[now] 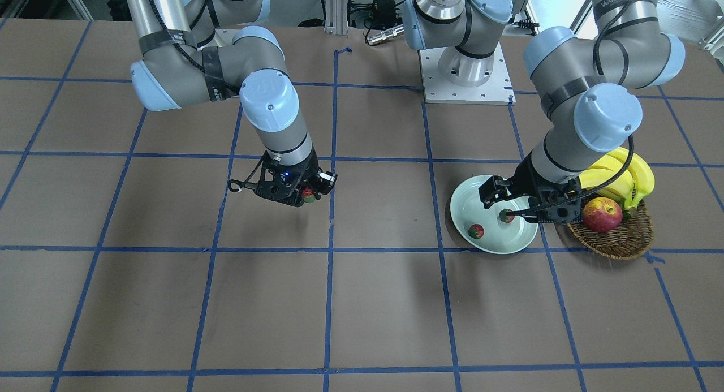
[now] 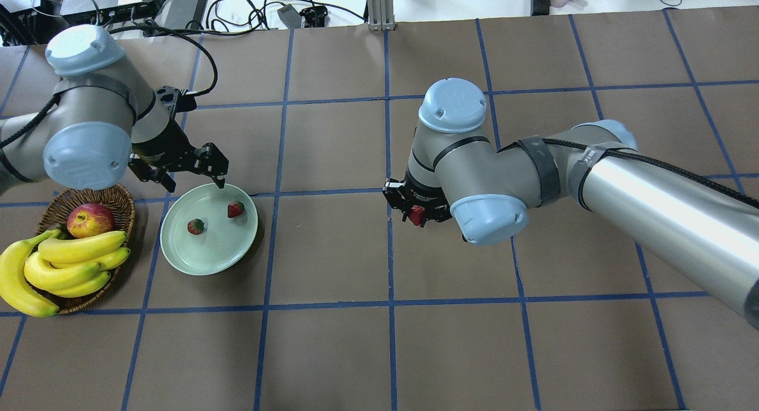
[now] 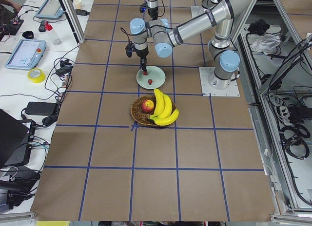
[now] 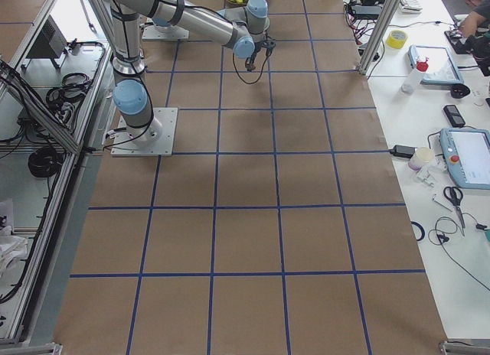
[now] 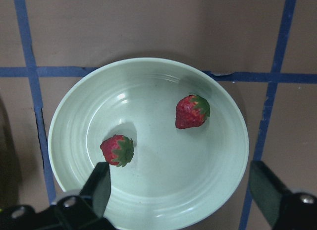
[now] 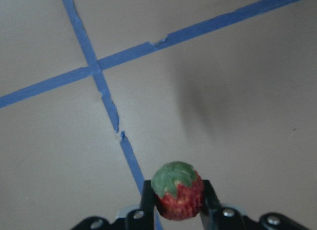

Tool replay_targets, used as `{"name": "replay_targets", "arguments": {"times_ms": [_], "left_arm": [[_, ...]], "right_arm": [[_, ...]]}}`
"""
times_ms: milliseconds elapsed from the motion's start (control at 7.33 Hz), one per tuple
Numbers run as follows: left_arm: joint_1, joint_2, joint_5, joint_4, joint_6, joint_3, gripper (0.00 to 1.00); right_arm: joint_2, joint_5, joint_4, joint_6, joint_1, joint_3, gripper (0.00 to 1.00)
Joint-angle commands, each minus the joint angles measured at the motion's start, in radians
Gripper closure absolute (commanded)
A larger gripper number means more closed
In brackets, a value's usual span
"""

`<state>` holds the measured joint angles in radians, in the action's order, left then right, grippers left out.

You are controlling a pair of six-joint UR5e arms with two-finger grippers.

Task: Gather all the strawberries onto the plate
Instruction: 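Lower the strawberry to the table centre and open the right gripper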

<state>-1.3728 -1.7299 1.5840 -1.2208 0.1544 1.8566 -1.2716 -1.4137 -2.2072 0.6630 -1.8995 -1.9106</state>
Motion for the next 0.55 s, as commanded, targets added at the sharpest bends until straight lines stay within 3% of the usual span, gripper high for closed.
{"name": "replay_targets", "arguments": {"times_ms": [0,136,409], "left_arm": [[-0.015,0.065,0.037,-0.034,-0.001,-0.023,0.00],[-0.018,0.084,0.034,-0.034,-0.003,-0.019,0.00],[-0.018,0.084,0.034,-0.034,-0.006,-0.010,0.00]], "right_arm": [[0.110,0.038,-0.112,0.125,-0.120,0.051,0.91],[0.167,0.039,-0.129,0.198,-0.154,0.108,0.89],[0.215,0.045,-0.129,0.204,-0.164,0.133,0.84]]}}
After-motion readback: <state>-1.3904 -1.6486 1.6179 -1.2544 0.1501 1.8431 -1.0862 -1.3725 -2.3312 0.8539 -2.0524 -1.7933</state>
